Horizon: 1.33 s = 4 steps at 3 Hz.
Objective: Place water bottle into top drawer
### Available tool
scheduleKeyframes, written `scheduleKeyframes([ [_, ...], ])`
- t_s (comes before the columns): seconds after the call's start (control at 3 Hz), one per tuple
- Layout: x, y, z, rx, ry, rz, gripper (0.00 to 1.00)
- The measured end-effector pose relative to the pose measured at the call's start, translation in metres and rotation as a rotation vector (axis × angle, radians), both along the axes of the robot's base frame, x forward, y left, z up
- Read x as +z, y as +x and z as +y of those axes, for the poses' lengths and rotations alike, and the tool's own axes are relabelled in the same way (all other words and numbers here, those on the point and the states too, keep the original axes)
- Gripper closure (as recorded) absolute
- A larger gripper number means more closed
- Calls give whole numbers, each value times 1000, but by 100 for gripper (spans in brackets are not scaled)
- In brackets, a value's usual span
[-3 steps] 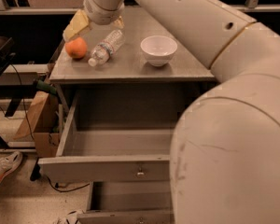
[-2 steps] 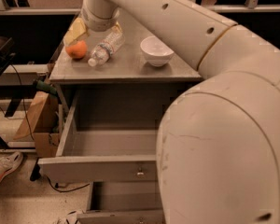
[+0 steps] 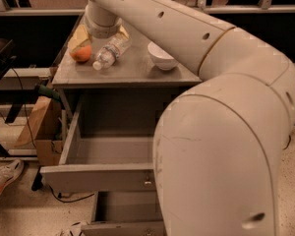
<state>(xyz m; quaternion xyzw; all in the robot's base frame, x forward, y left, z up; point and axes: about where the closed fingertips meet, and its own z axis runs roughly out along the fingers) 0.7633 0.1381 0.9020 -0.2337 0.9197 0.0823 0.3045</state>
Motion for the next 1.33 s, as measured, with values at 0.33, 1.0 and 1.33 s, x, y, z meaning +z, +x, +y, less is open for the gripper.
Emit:
scheduleKeyframes([
  [0.33,-21,12,-1,-9,21,29,0],
  [1.0,-55,31,-9,-53,35,68,0],
  [1.33,-62,35,-12,-62,18,71,19],
])
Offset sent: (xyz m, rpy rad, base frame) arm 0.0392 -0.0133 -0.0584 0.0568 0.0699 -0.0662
